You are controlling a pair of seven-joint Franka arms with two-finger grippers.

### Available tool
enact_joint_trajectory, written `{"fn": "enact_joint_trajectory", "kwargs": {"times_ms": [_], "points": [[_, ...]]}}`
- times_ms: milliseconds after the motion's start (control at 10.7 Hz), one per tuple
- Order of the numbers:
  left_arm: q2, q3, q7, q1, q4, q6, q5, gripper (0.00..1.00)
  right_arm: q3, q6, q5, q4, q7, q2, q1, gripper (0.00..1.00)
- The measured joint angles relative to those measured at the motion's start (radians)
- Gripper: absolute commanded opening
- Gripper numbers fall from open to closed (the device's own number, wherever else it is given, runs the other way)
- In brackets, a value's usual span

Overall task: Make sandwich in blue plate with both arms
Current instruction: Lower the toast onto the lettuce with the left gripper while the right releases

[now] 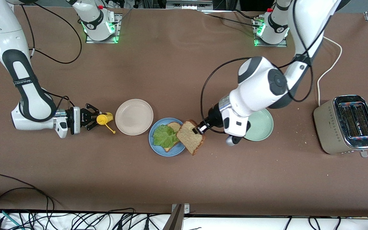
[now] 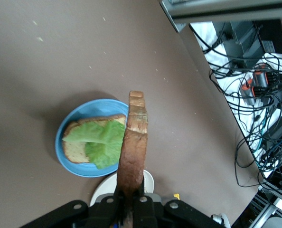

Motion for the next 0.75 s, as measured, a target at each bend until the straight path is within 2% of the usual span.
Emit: {"fn": "enact_joint_trajectory", "kwargs": {"times_ms": [280,560,746], "points": [[0.066,0.005,-0.017,-0.079,0.001,0.137,0.0,0.0,0.004,0.0,0.001,0.019,-0.001,0.01,0.0,0.09],[0.104,0.075,-0.019,-0.176,0.006,0.167,0.0,0.0,0.004,0.0,0.001,0.038,-0.079,0.024,-0.001,0.09],[0.129,0.106,-0.019,-0.215,0.007,0.199,0.0,0.0,0.002,0.001,0.001,0.073,-0.142,0.069,-0.009,0.13]]}}
